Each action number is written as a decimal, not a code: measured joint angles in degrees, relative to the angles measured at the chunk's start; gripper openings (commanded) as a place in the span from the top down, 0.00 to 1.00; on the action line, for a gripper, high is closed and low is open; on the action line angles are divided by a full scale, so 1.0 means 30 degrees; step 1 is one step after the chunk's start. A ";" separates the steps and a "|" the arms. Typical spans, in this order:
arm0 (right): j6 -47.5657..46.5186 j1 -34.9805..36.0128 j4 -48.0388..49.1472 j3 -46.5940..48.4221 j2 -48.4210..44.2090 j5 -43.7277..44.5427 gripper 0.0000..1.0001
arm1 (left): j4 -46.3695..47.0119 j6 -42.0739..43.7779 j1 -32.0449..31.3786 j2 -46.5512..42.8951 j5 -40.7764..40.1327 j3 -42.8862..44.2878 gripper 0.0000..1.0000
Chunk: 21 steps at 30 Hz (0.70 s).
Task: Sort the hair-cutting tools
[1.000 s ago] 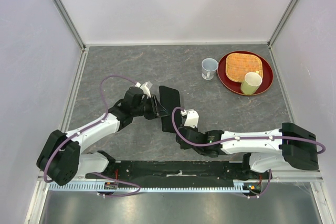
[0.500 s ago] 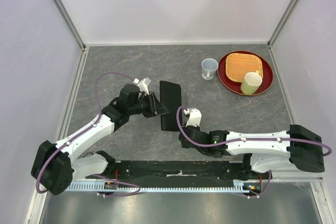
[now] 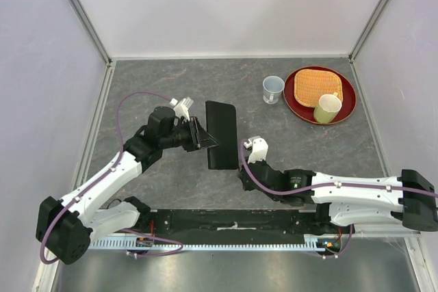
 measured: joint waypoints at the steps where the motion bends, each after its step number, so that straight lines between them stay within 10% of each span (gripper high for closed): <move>1: -0.0168 0.0000 -0.0044 0.0000 -0.0204 0.0000 1.00 | -0.0109 0.0022 0.0000 -0.0044 0.0058 0.0138 0.98; 21: -0.7184 0.0058 -0.1523 0.2237 -0.1807 0.0867 1.00 | -0.2069 0.4146 0.0117 -0.1428 0.4794 0.1056 0.98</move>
